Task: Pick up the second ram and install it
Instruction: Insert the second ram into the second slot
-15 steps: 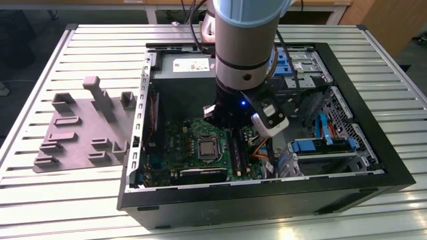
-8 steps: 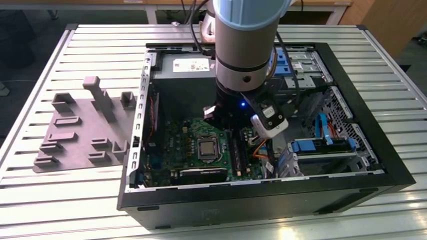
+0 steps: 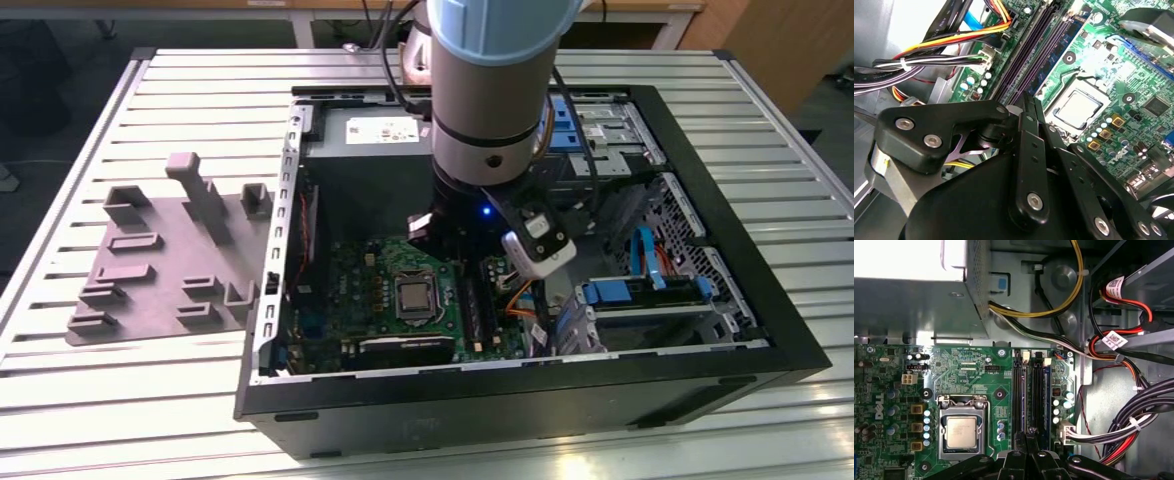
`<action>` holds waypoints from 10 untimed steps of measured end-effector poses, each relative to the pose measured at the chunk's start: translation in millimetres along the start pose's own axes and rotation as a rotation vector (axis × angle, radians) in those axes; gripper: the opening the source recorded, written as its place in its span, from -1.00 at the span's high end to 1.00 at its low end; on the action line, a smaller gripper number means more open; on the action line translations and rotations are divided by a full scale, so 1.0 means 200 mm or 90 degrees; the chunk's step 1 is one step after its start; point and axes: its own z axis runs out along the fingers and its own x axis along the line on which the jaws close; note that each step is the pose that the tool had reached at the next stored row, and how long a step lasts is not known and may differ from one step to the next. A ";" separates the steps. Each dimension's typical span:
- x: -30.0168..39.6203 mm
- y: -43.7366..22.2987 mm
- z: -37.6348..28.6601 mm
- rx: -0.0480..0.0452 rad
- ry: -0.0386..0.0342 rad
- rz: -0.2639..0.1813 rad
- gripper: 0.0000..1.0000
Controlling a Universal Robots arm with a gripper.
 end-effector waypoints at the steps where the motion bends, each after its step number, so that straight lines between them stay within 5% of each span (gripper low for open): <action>1: -0.001 0.000 0.002 0.0000 0.0000 0.000 0.77; 10: -0.002 0.012 0.010 0.0000 -0.0001 0.001 0.77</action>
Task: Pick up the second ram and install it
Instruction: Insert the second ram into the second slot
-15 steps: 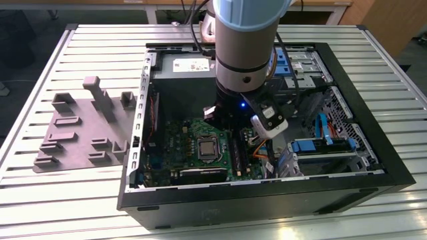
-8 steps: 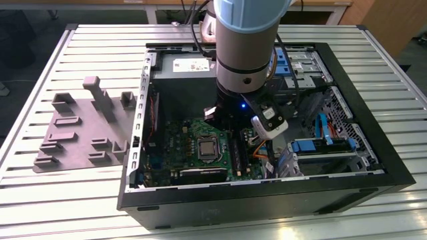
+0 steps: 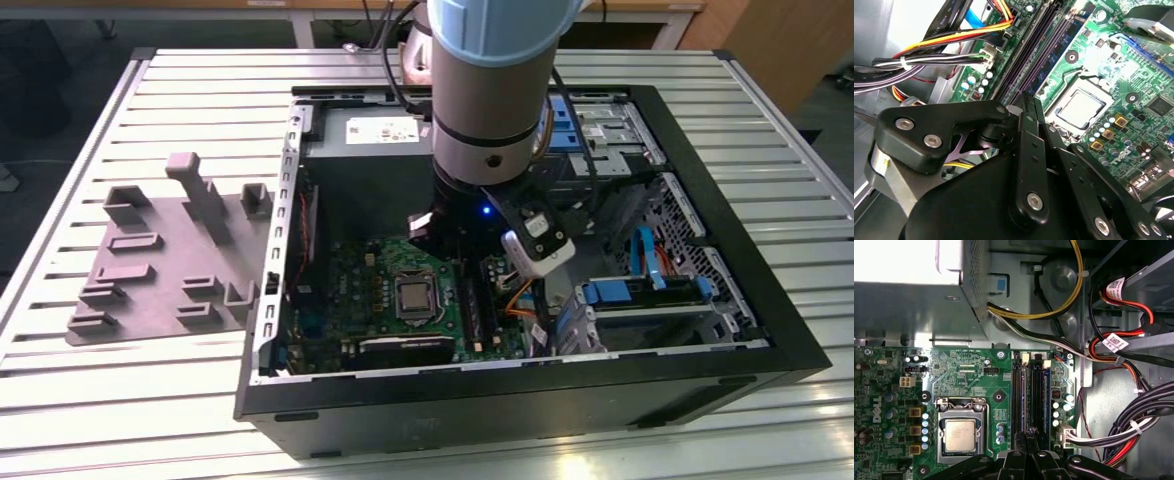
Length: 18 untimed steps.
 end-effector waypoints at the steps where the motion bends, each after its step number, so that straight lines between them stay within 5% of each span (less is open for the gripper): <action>1: 0.000 0.001 0.001 0.0000 0.0000 0.000 0.77; 18: -0.006 0.010 0.023 0.0001 0.0000 0.003 0.77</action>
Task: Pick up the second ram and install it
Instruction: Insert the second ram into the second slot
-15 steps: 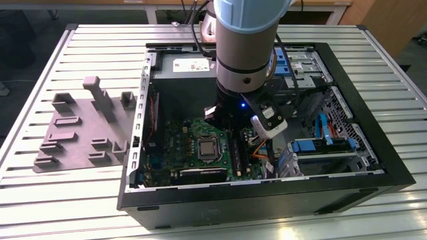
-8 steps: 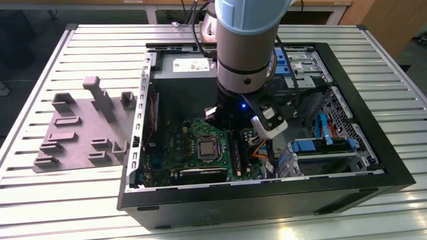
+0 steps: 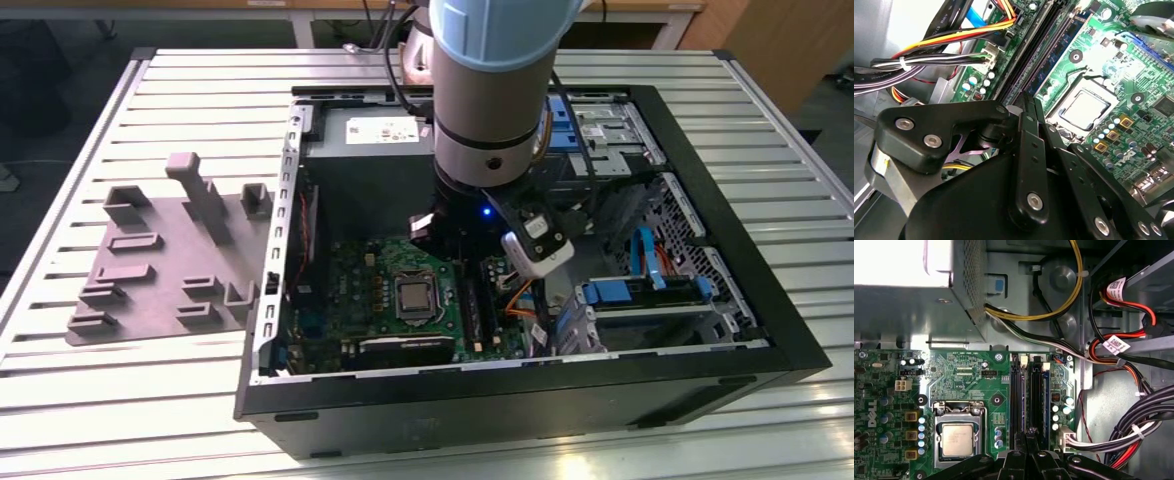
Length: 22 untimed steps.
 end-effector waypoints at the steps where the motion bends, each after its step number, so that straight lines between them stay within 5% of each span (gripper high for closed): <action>1: 0.000 0.000 0.001 -0.0001 0.0000 0.000 0.77; 22: 0.001 0.001 0.013 -0.0031 0.0000 0.000 0.77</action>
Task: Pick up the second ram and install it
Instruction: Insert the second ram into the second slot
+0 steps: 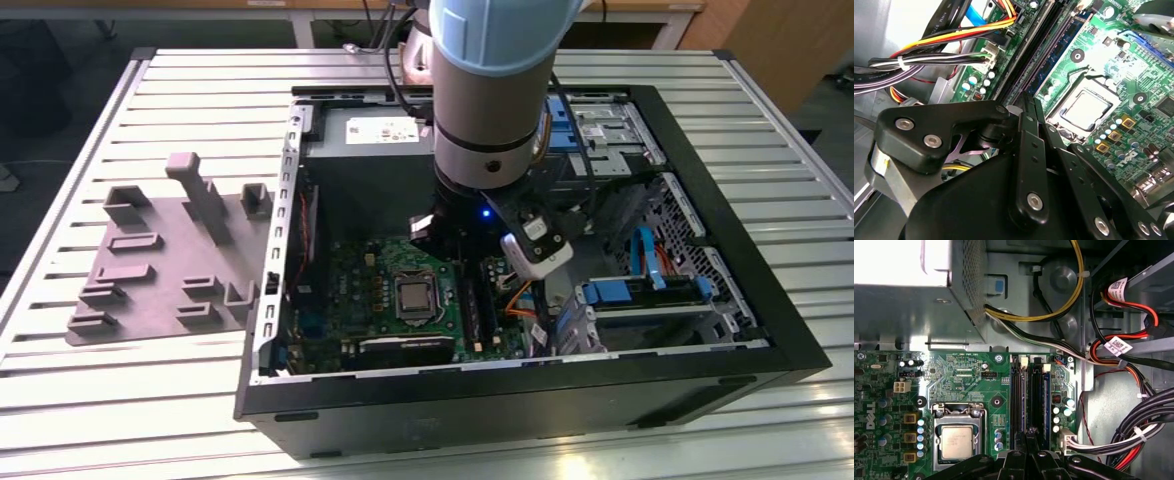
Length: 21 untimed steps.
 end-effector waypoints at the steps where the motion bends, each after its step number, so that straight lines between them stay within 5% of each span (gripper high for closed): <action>1: 0.000 0.000 0.001 0.0001 0.0000 0.000 0.77; 21: 0.001 0.000 0.010 0.0010 0.0000 0.000 0.77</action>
